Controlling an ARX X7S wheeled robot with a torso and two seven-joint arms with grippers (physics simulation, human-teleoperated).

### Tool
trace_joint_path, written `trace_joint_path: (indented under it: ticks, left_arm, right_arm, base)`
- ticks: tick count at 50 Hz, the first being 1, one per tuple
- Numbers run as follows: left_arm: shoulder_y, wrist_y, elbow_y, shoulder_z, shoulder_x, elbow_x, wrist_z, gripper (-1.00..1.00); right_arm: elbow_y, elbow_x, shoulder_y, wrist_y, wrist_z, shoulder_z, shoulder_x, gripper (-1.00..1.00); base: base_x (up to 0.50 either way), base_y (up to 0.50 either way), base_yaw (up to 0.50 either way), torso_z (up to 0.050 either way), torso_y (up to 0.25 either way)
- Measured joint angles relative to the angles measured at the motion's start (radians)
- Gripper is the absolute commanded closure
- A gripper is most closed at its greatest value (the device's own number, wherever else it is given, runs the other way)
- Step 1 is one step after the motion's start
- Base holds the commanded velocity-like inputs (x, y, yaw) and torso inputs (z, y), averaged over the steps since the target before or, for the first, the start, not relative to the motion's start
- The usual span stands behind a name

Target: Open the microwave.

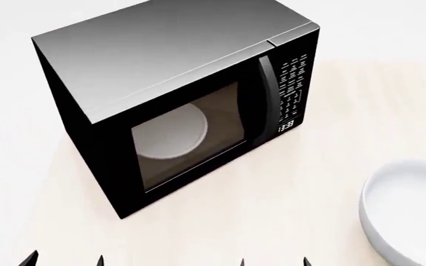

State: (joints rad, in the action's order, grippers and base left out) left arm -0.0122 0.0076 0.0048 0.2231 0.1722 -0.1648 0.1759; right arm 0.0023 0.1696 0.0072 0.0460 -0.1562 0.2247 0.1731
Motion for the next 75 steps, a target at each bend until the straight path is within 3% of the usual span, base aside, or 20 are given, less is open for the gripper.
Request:
trace_joint_path:
  ticks: [26,35,43,57,75]
  left_arm:
    - [-0.005,0.002,-0.003,0.01,0.01,-0.017,0.014,-1.0]
    - [-0.008,0.005,-0.007,0.01,0.012,-0.025,0.02,-1.0]
    - [-0.011,0.007,-0.012,0.012,0.014,-0.03,0.024,-1.0]
    - [-0.013,0.009,-0.015,0.017,0.019,-0.037,0.031,-1.0]
    - [-0.015,0.01,-0.014,0.024,0.025,-0.047,0.039,-1.0]
  right_arm:
    - [-0.046,0.038,0.001,-0.03,-0.017,0.004,0.012,-1.0]
    - [-0.279,0.009,0.195,-0.418,0.086,-0.114,-0.051,-1.0]
    - [-0.365,-0.009,0.296,-0.623,0.136,-0.165,-0.079,-1.0]
    - [-0.389,0.005,0.43,-0.797,0.172,-0.185,-0.076,-1.0]
    - [-0.292,0.023,0.605,-0.898,0.219,-0.153,-0.028,-1.0]
  base:
    - [0.0,0.0,0.0,0.0,-0.06]
    - [0.0,0.0,0.0,0.0,0.0]
    - [0.0,0.0,0.0,0.0,0.0]
    - [0.0,0.0,0.0,0.0,0.0]
    - [0.0,0.0,0.0,0.0,0.0]
